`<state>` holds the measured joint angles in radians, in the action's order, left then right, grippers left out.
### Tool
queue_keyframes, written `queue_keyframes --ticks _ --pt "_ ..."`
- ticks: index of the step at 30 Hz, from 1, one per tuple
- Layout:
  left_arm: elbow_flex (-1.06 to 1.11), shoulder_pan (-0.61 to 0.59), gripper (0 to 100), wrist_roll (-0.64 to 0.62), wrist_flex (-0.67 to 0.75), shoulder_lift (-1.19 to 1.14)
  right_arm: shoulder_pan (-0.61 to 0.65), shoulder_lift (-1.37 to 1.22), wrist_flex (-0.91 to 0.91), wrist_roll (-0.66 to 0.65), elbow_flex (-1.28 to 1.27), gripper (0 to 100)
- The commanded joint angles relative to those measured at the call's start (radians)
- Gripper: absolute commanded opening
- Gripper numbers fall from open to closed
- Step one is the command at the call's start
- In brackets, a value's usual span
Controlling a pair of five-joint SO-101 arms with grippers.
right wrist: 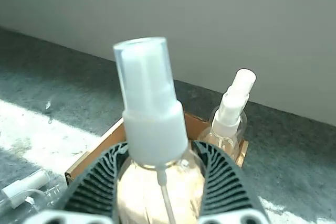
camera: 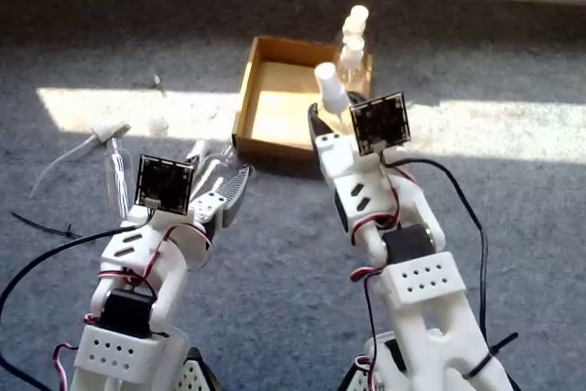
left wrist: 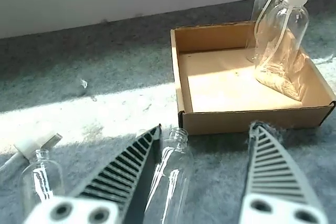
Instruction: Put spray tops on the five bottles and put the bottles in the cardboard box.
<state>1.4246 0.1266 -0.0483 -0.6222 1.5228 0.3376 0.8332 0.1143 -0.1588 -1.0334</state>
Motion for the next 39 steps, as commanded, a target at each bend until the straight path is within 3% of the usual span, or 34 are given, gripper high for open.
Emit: queue_keyframes --ticks 1,11,17,30,39 --pt "0.002 -0.013 25 0.009 0.057 0.002 -0.007 -0.096 -0.133 0.003 0.067 0.5" --pt "0.005 -0.013 25 0.009 0.058 0.002 -0.013 -0.355 -0.704 0.029 0.065 0.5" --pt "0.005 -0.012 25 0.009 0.058 0.002 -0.084 -0.542 -0.730 0.224 0.122 0.5" --pt "0.016 0.015 25 0.011 0.058 0.002 -0.128 -0.877 -0.828 0.224 0.283 0.5" --pt "0.016 0.015 25 0.011 0.058 0.002 -0.131 -0.912 -0.832 0.224 0.275 0.5"
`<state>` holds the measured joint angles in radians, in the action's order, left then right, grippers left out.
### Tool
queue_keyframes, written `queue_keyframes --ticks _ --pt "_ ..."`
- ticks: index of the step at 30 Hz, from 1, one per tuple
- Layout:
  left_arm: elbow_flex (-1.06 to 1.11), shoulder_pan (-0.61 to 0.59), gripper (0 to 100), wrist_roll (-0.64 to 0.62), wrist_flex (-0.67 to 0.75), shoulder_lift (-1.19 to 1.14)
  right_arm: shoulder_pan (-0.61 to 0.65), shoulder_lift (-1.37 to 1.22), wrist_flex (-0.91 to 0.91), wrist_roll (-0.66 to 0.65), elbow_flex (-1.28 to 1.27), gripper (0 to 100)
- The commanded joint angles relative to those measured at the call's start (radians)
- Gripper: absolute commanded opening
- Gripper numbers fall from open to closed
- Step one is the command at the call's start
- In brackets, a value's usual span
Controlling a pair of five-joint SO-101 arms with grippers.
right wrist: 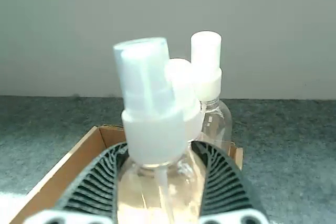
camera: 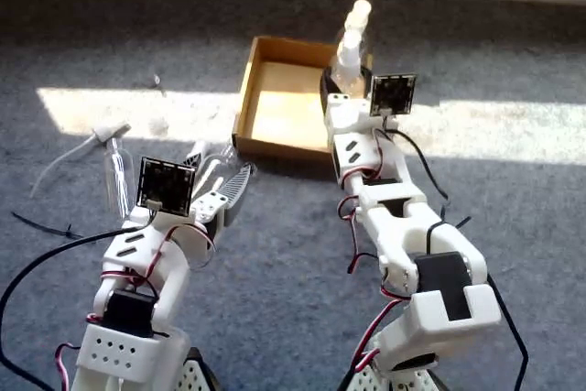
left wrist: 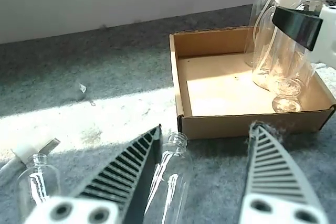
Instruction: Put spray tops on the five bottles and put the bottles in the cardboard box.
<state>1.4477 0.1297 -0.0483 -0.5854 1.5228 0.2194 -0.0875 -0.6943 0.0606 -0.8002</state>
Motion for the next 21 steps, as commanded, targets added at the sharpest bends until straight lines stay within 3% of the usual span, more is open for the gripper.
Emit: queue_keyframes --ticks 1,21 --pt "-0.007 0.012 25 0.011 0.021 0.002 -0.015 0.008 -0.024 0.005 0.042 0.5" --pt "-0.008 0.010 25 0.012 0.021 0.004 -0.008 0.013 -0.120 0.005 -0.111 0.5"
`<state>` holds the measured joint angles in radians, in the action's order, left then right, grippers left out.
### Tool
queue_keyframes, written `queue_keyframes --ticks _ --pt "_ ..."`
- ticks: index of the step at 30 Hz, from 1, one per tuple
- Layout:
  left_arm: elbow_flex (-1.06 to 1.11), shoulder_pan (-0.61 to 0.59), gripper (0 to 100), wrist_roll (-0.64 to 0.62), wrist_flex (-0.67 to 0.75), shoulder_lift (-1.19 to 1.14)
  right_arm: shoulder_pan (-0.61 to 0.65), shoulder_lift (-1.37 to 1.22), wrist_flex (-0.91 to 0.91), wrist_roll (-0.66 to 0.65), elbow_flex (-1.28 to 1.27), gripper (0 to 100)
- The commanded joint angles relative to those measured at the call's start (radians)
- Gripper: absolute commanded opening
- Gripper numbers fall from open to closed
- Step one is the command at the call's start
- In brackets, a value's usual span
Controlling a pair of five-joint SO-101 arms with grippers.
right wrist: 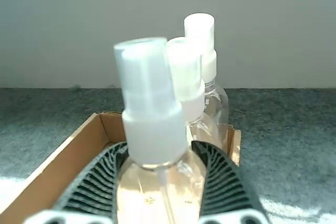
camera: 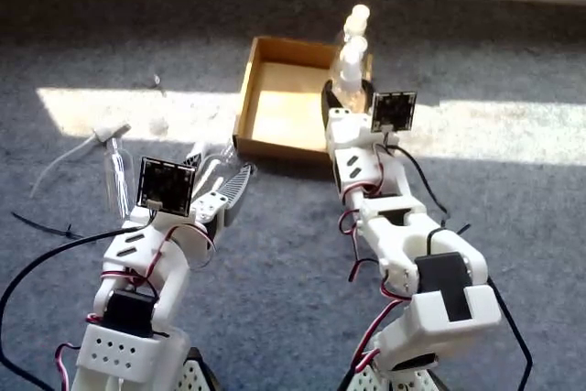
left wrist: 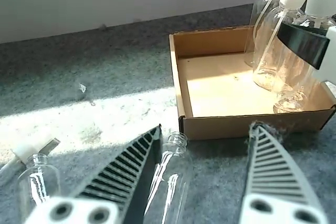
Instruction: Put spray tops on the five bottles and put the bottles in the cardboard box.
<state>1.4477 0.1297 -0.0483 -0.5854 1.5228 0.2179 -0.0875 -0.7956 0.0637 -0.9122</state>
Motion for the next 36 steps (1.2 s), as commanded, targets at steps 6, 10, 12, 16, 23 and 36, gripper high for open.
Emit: queue_keyframes --ticks 6,10,12,16,23,36 --pt "-0.008 0.010 25 0.012 0.021 0.004 -0.007 0.007 -0.016 0.002 -0.005 0.5" --pt "-0.008 0.010 25 0.012 0.021 0.005 -0.004 0.015 -0.021 0.000 -0.053 0.5" --pt "-0.008 0.010 25 0.012 0.021 0.005 0.004 0.015 -0.021 0.000 -0.065 0.5" --pt "-0.008 0.010 25 0.012 0.021 0.005 0.005 0.008 -0.021 0.000 -0.064 0.6" --pt "-0.008 0.010 25 0.012 0.021 0.005 0.005 0.007 -0.021 0.000 -0.070 10.2" --pt "-0.008 0.010 25 0.012 0.021 0.004 0.005 0.015 -0.022 0.000 -0.070 15.2"
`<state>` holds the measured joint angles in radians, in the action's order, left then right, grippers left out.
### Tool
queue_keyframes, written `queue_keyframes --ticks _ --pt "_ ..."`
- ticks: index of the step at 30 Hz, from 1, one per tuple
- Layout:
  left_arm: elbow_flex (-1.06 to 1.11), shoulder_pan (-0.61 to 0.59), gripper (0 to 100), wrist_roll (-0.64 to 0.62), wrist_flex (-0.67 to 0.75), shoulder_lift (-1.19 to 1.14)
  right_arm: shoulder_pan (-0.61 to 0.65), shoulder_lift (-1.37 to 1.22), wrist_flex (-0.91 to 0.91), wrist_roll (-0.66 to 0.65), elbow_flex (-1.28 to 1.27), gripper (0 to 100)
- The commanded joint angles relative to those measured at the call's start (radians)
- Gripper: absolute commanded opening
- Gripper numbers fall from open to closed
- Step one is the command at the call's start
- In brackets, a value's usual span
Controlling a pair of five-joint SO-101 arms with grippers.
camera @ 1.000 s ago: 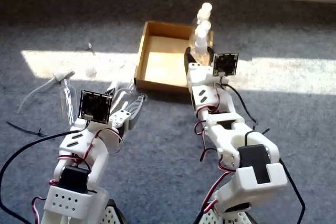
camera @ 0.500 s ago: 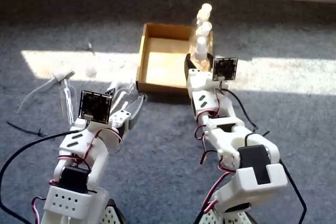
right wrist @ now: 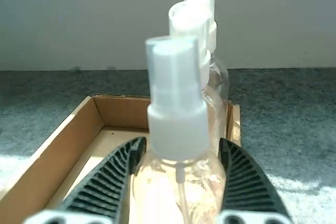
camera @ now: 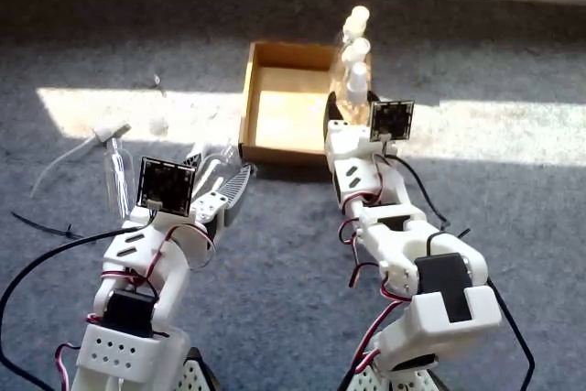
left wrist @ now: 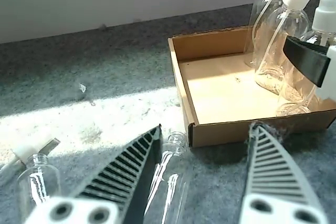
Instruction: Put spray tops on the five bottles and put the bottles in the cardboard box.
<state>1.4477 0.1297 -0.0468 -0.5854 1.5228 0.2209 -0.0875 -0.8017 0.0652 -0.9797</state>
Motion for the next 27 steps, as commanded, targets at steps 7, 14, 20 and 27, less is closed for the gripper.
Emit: queue_keyframes --ticks 7,14,20,27 --pt "-0.008 0.010 25 0.011 0.023 0.004 0.001 0.015 -0.024 -0.046 0.002 15.5" --pt "-0.008 0.010 25 0.011 0.023 0.002 0.007 0.015 -0.153 -0.114 -0.061 25.7" --pt "-0.008 0.010 25 0.011 0.023 0.002 0.007 0.013 -0.156 -0.115 -0.059 25.8" --pt "-0.008 0.010 25 0.011 0.023 0.002 0.001 0.015 -0.157 -0.120 -0.059 26.0"
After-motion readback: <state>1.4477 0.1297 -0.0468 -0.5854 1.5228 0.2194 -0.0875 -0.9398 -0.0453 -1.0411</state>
